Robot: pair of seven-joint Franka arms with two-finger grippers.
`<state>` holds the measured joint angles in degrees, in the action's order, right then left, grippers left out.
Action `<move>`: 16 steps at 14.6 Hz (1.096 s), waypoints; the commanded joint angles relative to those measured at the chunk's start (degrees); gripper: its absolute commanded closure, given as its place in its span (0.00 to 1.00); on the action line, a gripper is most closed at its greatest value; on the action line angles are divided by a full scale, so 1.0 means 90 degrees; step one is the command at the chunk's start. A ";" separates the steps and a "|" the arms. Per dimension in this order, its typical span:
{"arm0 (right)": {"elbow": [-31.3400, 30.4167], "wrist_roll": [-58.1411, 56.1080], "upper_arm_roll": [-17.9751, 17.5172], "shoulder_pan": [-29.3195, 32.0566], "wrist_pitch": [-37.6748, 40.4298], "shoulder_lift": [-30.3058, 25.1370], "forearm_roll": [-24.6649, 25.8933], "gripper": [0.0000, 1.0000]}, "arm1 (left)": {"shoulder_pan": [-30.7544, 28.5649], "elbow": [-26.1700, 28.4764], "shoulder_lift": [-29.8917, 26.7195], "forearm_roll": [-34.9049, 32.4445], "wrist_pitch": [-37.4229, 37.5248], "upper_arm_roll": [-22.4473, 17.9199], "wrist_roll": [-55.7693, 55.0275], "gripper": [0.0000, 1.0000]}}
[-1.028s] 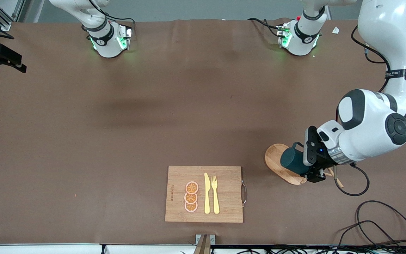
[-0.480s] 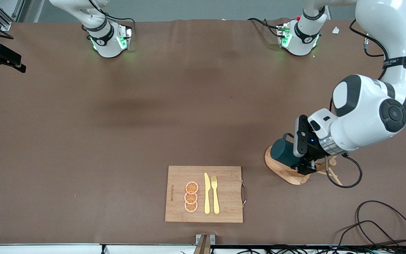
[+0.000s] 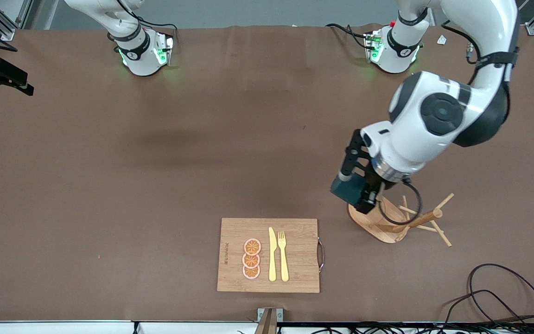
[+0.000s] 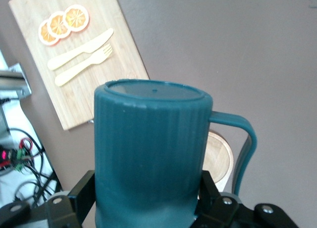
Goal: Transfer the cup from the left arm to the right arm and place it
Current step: 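Lift the mug off the stand with the left gripper toward the table middle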
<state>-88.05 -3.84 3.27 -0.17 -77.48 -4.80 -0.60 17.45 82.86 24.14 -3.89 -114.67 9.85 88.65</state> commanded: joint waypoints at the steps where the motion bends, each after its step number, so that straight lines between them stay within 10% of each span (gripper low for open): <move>1: -0.0080 -0.0052 -0.0050 0.0097 -0.0024 -0.0033 0.0008 0.00 | 0.0490 0.0041 -0.0046 -0.0659 0.0066 -0.0020 -0.0113 0.49; 16: -0.0080 -0.0072 -0.0031 0.0097 -0.0044 -0.0033 -0.0021 0.00 | 0.4604 0.0051 0.1974 -0.6421 0.1706 -0.0118 -0.5425 0.56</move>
<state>-88.22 -3.84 3.41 -0.14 -77.62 -4.70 -0.64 56.78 85.30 38.54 -56.76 -101.77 9.90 40.74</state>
